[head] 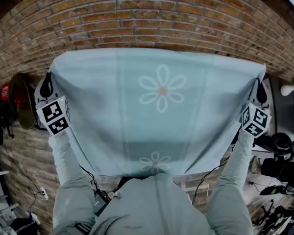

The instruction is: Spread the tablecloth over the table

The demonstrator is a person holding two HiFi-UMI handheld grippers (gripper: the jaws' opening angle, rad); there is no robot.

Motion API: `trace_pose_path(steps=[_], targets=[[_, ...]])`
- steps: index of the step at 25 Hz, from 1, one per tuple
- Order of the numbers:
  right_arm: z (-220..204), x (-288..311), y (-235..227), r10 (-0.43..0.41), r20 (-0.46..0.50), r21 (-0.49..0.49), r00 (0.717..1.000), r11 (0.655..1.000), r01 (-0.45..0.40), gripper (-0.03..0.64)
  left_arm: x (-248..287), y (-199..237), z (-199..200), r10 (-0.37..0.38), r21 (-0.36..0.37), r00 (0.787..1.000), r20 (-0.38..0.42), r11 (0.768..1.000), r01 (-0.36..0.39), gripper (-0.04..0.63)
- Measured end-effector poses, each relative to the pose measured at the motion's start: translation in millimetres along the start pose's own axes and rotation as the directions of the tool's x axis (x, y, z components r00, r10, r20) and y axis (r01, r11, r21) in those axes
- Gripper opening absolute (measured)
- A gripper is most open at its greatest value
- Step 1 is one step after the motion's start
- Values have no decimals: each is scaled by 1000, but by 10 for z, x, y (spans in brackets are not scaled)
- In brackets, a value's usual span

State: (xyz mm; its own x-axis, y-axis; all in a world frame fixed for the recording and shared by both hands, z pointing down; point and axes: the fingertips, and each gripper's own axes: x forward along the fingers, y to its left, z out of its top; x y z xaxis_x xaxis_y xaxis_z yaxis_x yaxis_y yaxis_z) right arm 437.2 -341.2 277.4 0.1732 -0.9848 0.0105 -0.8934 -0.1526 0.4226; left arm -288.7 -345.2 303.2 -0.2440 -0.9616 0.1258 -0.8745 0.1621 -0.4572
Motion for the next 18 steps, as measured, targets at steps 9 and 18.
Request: trace_pose_path(steps=[9, 18], targets=[[-17, 839, 204, 17, 17, -12, 1000, 1000, -16, 21, 855, -137, 149, -17, 61, 999, 33, 998, 15, 25], [-369, 1638, 522, 55, -49, -16, 997, 998, -56, 21, 1721, -487, -105, -80, 98, 996, -27, 992, 82, 25]])
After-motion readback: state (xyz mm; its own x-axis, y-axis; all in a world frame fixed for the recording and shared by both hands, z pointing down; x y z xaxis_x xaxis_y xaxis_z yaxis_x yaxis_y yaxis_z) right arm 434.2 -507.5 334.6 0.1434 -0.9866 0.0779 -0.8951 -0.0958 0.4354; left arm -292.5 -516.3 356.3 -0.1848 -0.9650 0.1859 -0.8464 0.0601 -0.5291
